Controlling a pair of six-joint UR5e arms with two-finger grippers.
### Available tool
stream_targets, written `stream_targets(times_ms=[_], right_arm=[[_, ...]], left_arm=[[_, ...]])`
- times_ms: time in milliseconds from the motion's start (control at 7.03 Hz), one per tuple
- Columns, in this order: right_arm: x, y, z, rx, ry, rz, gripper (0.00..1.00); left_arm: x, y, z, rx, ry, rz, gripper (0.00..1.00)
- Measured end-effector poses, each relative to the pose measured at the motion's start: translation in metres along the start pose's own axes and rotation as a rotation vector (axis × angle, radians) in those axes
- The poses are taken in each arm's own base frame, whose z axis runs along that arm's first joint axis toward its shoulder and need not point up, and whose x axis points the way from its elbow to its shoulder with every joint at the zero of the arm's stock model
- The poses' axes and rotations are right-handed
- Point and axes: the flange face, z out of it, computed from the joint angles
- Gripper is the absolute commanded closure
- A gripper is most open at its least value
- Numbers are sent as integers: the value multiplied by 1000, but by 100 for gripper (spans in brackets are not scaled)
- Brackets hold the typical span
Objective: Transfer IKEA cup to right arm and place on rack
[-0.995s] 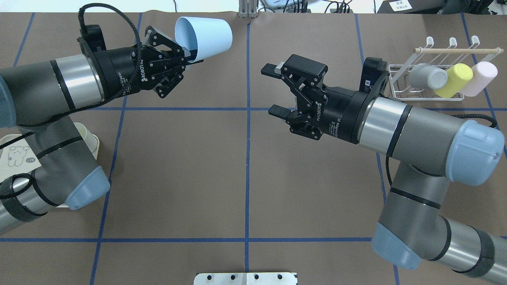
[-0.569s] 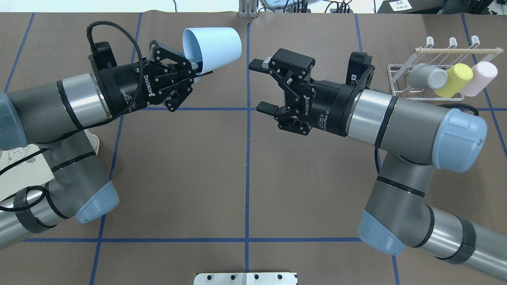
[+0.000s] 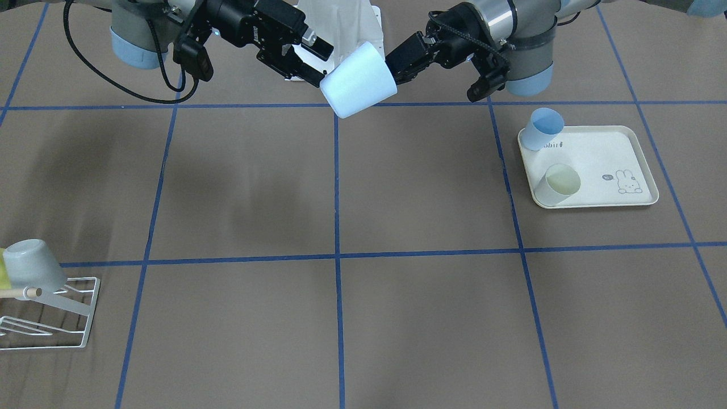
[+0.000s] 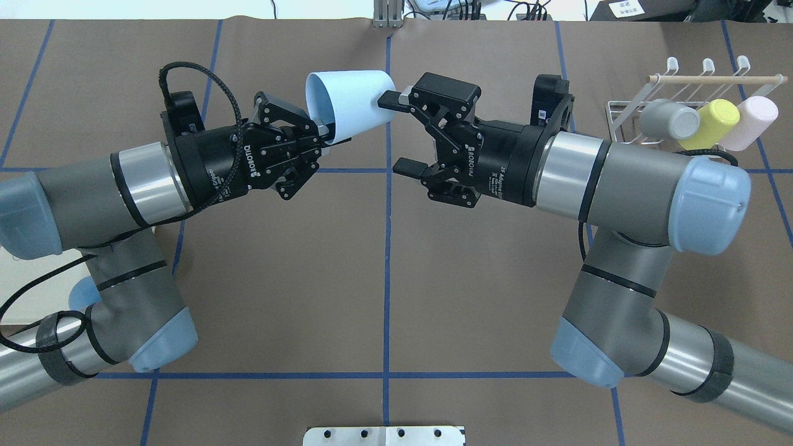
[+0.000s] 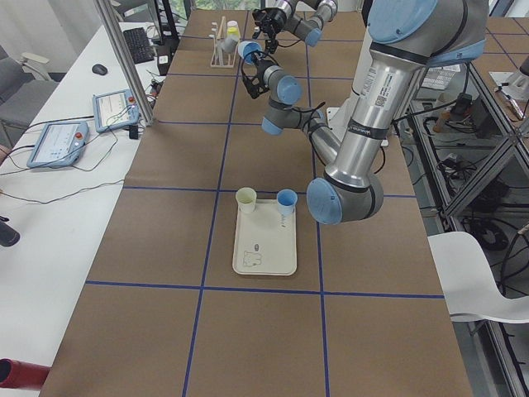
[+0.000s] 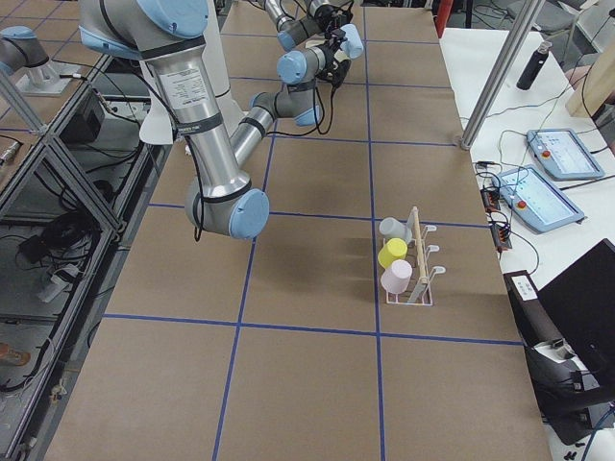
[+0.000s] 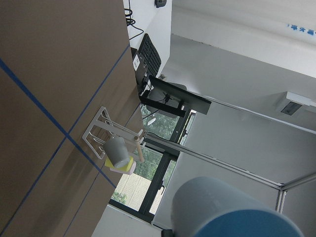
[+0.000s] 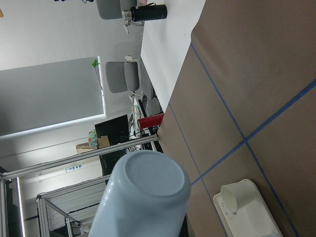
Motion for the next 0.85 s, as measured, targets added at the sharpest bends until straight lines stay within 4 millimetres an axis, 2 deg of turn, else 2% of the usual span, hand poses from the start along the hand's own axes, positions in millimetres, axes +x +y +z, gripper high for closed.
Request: stream_targets(times_ms=[284,853], right_arm=[[-1,0,-1,-5,0,11,1],[-4,-2,-2,-3,-4,71,4]], left_arm=[[-10,11,-2,-48,18,-12,100],[-12,18,0,-68,25,-19,100]])
